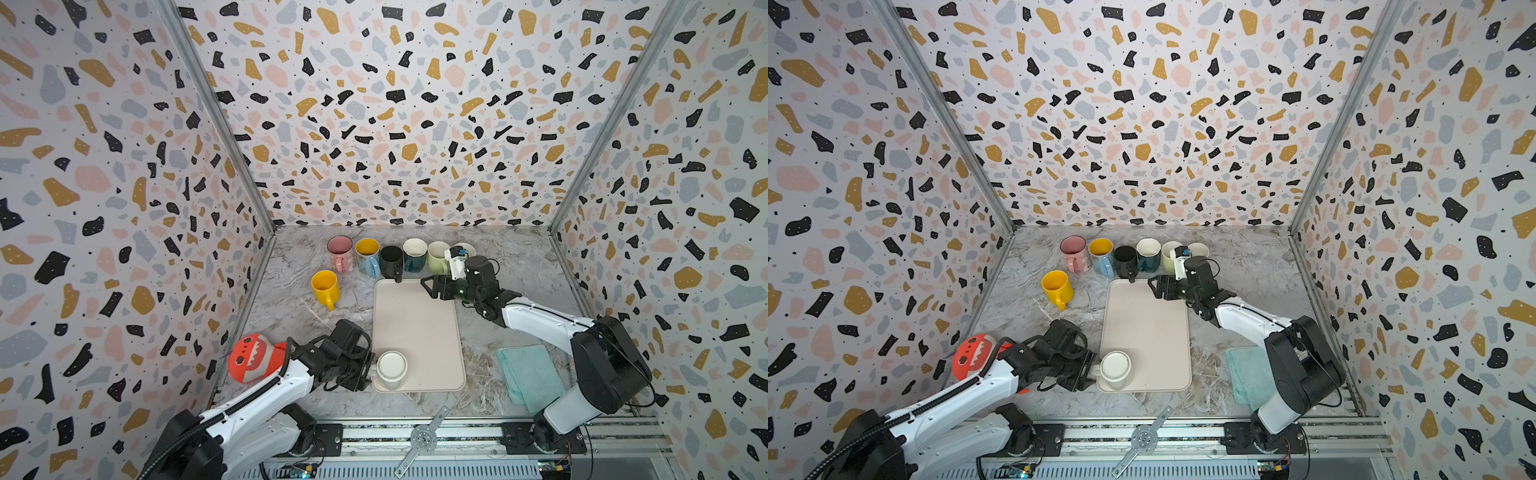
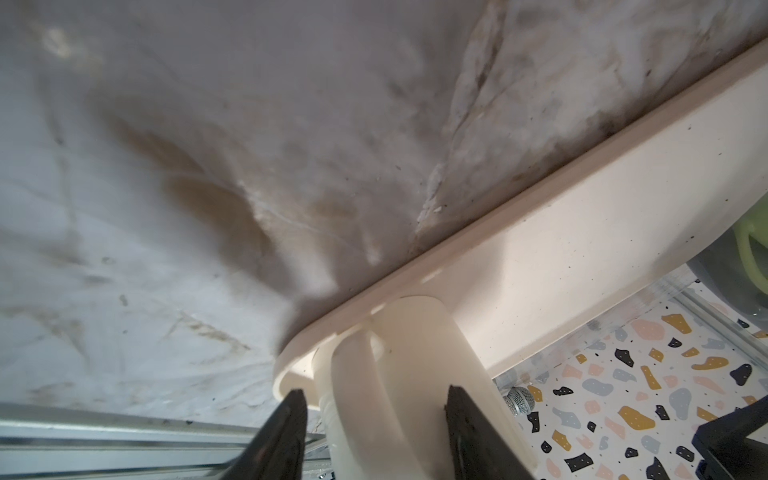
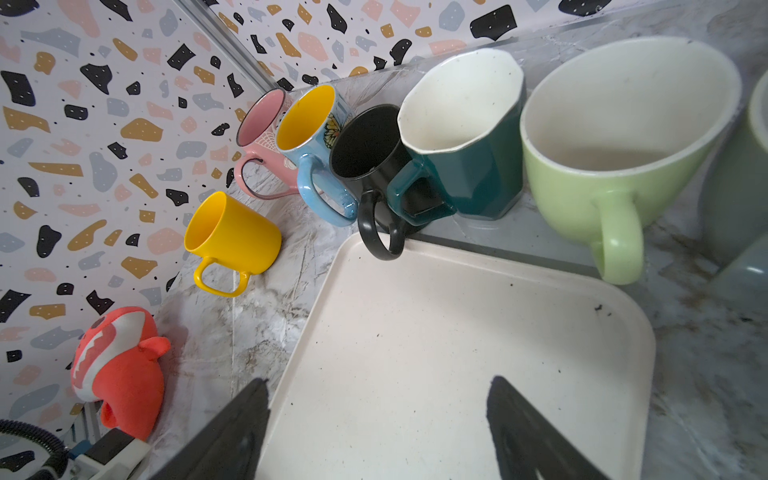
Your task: Turn the mug right side up
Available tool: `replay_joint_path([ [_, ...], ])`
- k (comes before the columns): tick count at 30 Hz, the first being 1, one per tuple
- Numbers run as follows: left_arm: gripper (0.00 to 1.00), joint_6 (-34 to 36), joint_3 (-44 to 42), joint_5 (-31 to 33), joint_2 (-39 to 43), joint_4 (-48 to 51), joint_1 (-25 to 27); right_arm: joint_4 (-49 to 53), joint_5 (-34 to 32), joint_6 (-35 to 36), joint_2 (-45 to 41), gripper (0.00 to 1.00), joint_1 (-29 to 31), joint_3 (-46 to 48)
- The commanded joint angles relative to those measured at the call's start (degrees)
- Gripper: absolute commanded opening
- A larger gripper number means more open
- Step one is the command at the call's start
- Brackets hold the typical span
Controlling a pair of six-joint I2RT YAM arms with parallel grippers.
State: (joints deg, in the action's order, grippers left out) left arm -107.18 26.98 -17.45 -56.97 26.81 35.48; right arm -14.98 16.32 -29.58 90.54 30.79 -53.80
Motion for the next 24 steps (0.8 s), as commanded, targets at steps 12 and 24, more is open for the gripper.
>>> replay_joint_path([
  [12, 0.50, -2.8, -1.5, -0.8, -2.5, -8.8, -0.2, -0.4, 0.8, -0.2, -0.3, 0.84, -0.5, -2.0],
  [24, 0.46, -1.8, -0.8, -0.5, -2.1, -9.8, -1.6, -0.5, 1.0, -0.3, 0.0, 0.84, -0.6, -2.0],
])
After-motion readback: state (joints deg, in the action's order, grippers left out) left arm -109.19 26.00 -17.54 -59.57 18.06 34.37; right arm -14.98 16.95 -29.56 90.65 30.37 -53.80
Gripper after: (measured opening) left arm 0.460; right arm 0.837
